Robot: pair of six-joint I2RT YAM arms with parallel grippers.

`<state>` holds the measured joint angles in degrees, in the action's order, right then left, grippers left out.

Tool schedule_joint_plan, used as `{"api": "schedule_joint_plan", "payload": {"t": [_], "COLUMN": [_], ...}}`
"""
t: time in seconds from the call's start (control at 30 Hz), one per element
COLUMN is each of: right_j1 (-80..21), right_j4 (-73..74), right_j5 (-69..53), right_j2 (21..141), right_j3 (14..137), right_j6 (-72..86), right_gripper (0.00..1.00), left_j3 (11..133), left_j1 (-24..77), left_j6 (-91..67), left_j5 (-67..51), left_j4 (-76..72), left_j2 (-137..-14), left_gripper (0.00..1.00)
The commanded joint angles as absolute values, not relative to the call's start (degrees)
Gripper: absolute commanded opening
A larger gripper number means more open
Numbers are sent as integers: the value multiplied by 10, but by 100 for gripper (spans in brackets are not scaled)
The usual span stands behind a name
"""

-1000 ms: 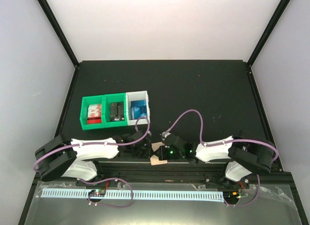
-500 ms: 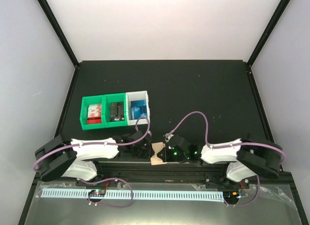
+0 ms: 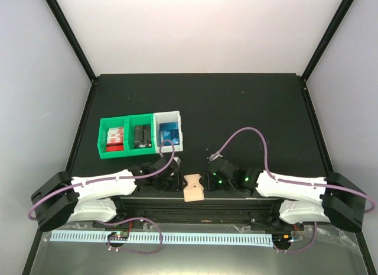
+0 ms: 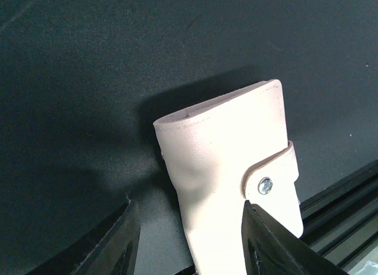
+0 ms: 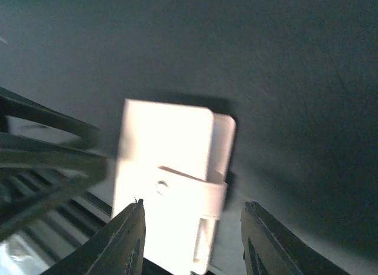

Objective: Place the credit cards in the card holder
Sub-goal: Close the card holder at the center of the board, then move the card holder to the center of the board.

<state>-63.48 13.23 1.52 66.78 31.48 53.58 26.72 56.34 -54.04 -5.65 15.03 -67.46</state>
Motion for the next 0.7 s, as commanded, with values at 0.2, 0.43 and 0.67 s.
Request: {"api": "schedule_joint_plan", "payload": {"t": [0.2,0.43,0.67], "right_j1": [-633,-634,-621], "right_j4": [81,25,23], "right_j5": [-75,-79,-15], "right_j2": [770,820,832], "right_j3": [309,297,299], "right_j6": [518,548,554], "right_gripper": [39,25,22], "left_j3": [248,259,298], "left_j1": [553,551,528], "left_j6": [-546,-539,-506], "left_j5": [-118,-128,-126], "left_j4": [105,98,101], "left_j2": [-714,-750,-779], "left_gripper": [32,25,24]}}
